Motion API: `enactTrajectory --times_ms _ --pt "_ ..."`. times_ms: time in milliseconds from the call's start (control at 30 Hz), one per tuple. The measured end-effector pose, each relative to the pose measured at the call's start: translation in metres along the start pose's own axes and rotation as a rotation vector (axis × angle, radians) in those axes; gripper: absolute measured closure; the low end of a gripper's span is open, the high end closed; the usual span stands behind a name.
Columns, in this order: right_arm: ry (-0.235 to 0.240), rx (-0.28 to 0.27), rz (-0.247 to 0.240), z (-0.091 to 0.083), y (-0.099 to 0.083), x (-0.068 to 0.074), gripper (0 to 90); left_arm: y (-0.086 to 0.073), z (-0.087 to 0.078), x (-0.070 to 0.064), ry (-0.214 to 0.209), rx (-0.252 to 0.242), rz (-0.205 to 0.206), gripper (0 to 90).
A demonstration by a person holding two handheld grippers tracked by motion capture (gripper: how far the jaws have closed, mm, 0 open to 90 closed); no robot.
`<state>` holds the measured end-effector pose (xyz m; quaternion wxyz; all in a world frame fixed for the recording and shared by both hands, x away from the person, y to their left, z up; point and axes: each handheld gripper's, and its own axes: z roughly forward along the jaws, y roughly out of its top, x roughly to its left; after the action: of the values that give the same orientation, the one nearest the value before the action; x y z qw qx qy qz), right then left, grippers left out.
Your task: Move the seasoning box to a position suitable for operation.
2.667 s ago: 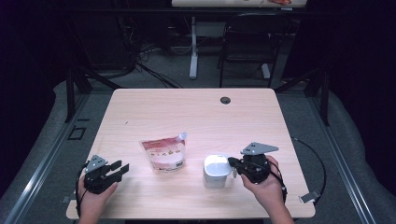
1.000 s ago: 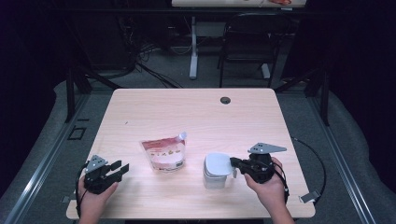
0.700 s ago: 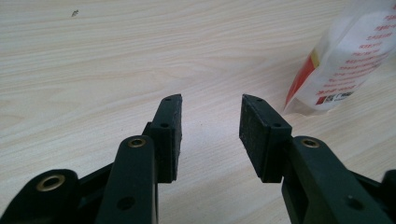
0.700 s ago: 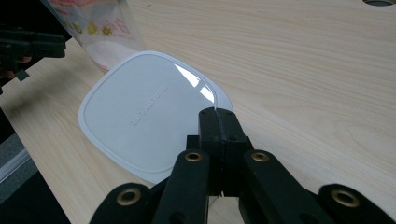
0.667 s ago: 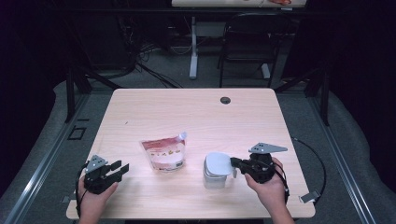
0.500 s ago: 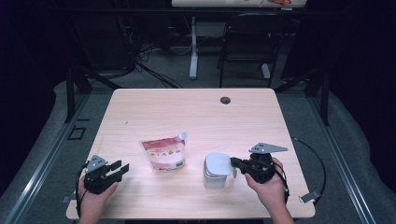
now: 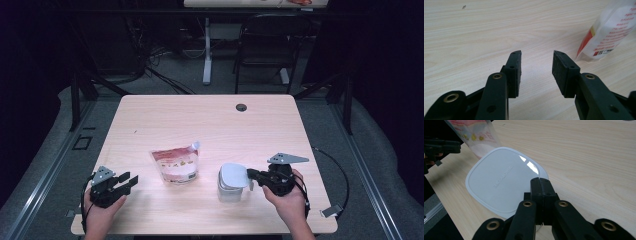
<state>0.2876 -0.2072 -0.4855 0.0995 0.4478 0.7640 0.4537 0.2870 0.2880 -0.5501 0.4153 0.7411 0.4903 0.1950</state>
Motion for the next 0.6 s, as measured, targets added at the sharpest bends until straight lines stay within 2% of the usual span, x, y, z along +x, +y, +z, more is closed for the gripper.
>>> enactTrajectory --times_ms 600 --pt "-0.006 0.003 0.009 -0.0001 -0.0011 -0.0011 90.0 0.0 0.0 0.0 0.0 -0.001 -0.001 59.5"
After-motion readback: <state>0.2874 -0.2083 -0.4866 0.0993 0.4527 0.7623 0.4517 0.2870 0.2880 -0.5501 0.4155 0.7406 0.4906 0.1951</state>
